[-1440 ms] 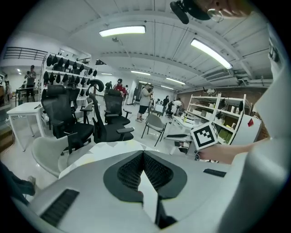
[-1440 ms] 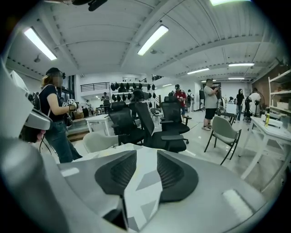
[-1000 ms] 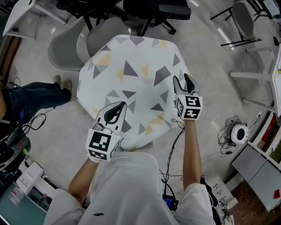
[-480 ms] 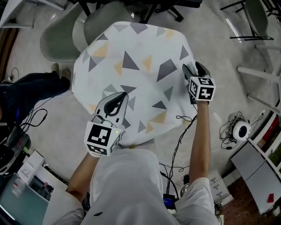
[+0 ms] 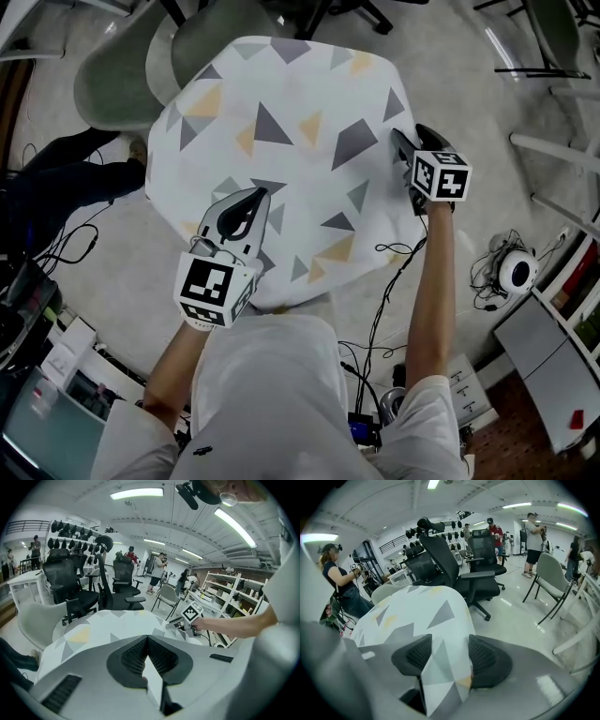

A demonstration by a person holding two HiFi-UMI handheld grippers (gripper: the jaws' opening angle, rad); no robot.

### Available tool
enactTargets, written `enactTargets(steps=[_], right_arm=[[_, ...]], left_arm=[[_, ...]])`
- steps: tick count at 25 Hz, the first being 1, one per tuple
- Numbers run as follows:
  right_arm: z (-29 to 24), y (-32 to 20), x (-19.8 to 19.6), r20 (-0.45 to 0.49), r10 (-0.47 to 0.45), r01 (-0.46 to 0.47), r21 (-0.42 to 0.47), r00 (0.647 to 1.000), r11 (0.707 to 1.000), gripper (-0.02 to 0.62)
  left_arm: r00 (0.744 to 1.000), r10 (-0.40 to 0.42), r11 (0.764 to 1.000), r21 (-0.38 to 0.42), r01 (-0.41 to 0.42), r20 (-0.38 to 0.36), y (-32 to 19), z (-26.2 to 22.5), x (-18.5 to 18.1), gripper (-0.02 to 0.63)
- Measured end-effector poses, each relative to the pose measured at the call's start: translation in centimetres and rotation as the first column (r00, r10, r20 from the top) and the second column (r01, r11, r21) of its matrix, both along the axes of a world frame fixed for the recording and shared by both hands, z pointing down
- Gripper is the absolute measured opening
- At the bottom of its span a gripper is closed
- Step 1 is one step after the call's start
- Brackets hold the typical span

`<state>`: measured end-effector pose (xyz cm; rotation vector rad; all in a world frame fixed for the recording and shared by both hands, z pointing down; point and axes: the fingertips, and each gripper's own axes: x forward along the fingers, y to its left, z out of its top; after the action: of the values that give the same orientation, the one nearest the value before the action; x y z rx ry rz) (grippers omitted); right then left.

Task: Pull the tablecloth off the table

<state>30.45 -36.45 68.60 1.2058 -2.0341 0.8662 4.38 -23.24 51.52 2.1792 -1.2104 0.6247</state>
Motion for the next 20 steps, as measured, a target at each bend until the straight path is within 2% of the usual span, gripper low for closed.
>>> enactTargets(steps=[5, 9, 16, 20], right_arm=[[-0.6, 0.2, 0.1, -0.113, -0.018, 0.024, 0.048, 0.993, 0.999, 0.223], [-1.4, 0.2, 0.1, -0.187, -0.038, 0.052, 0.071, 0.982, 0.996, 0.162], [-2.3, 0.4, -0.7, -0.219, -0.058, 0.084, 0.108, 0.974, 0.991, 0.096], [-3.0, 1.0, 0.1, -0.239, -0.05, 0.08, 0.12, 0.97, 0.989, 0.08]], left_arm=[[1.0, 0.004, 1.0, -0.009, -0.004, -0.002, 0.3, 0.2, 0.3, 0.006], [1.0, 0.003, 1.0, -0.004, -0.003, -0.003, 0.5, 0.1, 0.1, 0.006], [1.0, -0.023, 1.0, 0.0, 0.023, 0.006, 0.4, 0.4, -0.7, 0.006], [0.999, -0.045, 0.999, 0.023, 0.045, -0.002, -0.6, 0.8, -1.3, 0.006]])
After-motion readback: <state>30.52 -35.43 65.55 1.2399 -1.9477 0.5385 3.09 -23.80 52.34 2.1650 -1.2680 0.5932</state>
